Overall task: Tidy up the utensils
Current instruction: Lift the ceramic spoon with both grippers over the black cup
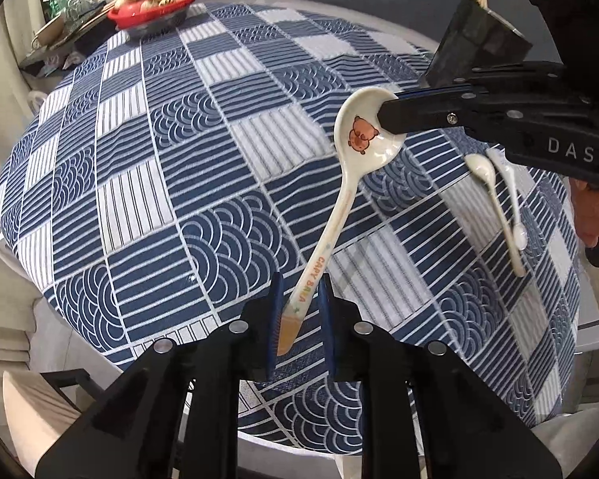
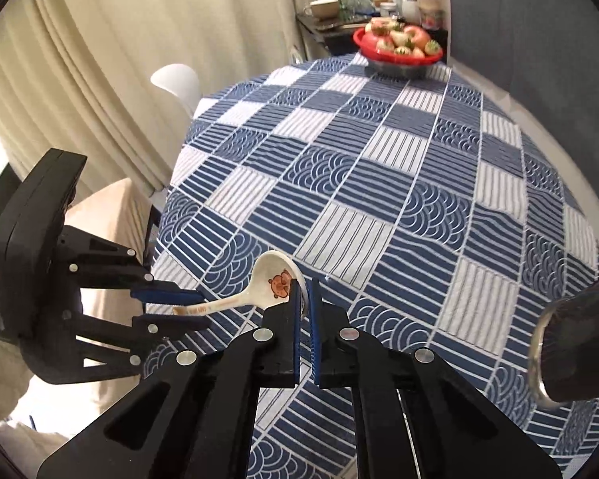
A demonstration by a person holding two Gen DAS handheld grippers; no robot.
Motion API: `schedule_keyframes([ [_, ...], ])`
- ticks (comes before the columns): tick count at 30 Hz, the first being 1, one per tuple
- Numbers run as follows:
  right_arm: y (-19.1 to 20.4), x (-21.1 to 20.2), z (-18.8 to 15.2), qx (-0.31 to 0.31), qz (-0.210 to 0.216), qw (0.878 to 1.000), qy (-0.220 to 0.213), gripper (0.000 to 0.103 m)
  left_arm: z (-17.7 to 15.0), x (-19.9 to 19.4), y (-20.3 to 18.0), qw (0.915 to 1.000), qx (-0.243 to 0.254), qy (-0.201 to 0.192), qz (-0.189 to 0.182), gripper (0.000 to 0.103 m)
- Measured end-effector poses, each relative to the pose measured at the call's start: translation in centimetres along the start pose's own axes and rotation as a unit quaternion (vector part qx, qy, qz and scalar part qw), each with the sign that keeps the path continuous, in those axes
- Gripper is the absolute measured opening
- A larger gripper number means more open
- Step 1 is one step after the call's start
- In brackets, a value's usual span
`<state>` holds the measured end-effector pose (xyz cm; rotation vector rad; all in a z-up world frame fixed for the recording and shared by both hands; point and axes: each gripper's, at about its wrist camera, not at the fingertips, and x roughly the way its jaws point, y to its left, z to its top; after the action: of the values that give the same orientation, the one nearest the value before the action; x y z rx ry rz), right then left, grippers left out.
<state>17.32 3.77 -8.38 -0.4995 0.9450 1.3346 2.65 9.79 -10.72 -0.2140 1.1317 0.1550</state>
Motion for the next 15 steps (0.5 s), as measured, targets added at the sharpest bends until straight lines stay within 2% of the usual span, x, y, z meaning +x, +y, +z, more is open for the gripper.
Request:
schedule_keyframes([
  [15,0.0,-8.2,0.3,-0.004,-0.046,0.997,-0.069,0.004,3.3,-5.7,-3.8,0.9973,0.049,-0.053,0.011,0.019],
])
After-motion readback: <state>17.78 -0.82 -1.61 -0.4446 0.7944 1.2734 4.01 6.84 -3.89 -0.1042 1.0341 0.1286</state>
